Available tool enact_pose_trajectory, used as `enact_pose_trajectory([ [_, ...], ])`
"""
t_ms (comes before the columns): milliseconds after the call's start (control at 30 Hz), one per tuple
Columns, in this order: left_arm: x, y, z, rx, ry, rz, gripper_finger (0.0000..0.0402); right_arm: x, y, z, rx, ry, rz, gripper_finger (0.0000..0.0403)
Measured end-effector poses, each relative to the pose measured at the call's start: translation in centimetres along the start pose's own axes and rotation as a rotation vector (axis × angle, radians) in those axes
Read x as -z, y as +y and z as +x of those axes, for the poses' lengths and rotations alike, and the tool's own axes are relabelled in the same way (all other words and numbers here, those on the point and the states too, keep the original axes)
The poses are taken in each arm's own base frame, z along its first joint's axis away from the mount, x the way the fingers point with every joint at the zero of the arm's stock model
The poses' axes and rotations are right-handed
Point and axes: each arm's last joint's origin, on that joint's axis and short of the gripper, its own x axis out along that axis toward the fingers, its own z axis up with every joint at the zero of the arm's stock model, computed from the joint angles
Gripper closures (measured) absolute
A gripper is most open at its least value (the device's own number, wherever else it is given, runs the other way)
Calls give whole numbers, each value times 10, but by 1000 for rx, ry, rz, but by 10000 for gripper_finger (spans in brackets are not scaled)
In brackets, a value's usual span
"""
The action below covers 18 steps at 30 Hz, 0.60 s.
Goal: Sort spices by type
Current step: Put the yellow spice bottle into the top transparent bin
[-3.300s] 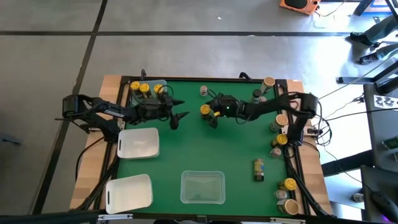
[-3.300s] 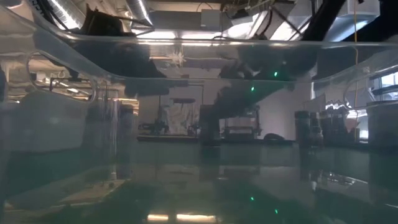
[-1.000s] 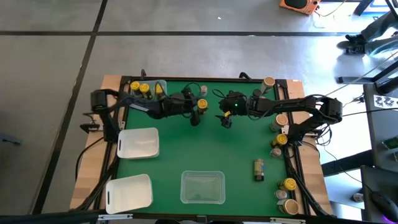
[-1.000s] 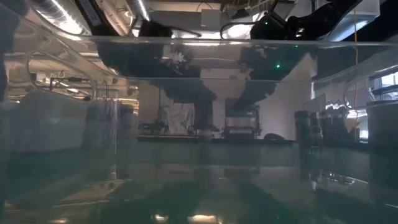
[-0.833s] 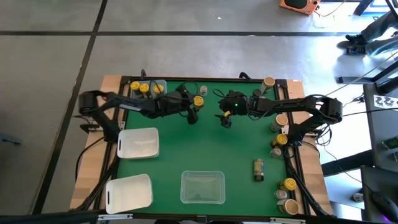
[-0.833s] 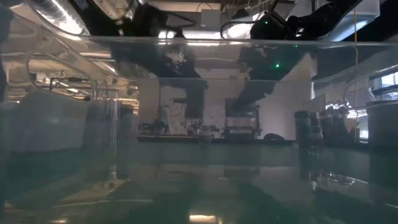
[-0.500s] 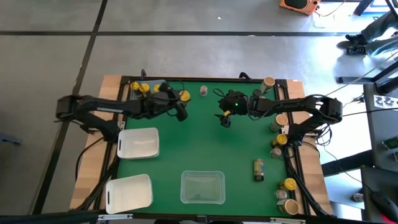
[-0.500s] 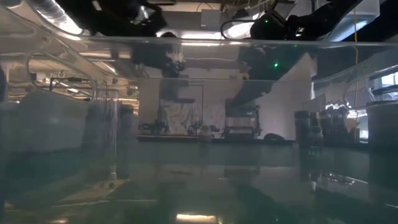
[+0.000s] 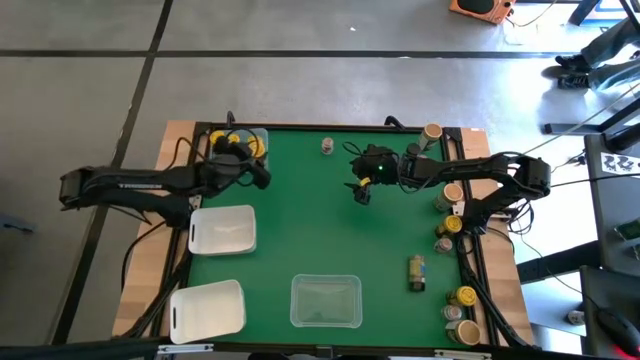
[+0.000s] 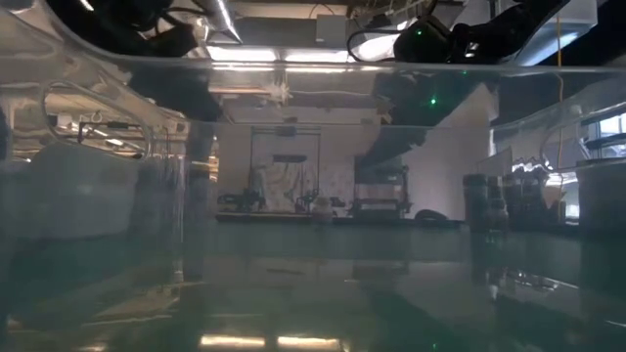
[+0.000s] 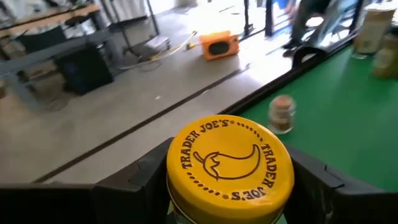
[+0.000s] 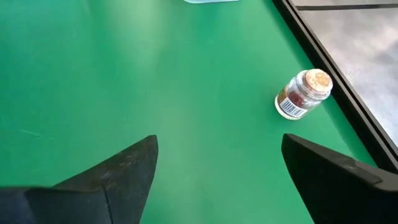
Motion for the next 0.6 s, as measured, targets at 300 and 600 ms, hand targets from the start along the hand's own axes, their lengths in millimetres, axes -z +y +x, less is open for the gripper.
enact_pose_trajectory([
  [300, 7, 12, -2, -54, 5, -25, 180, 0, 0, 0, 0, 2, -2, 63],
  [600, 50, 24, 13, -127, -36, -104, 180, 0, 0, 0, 0, 4, -6, 63],
])
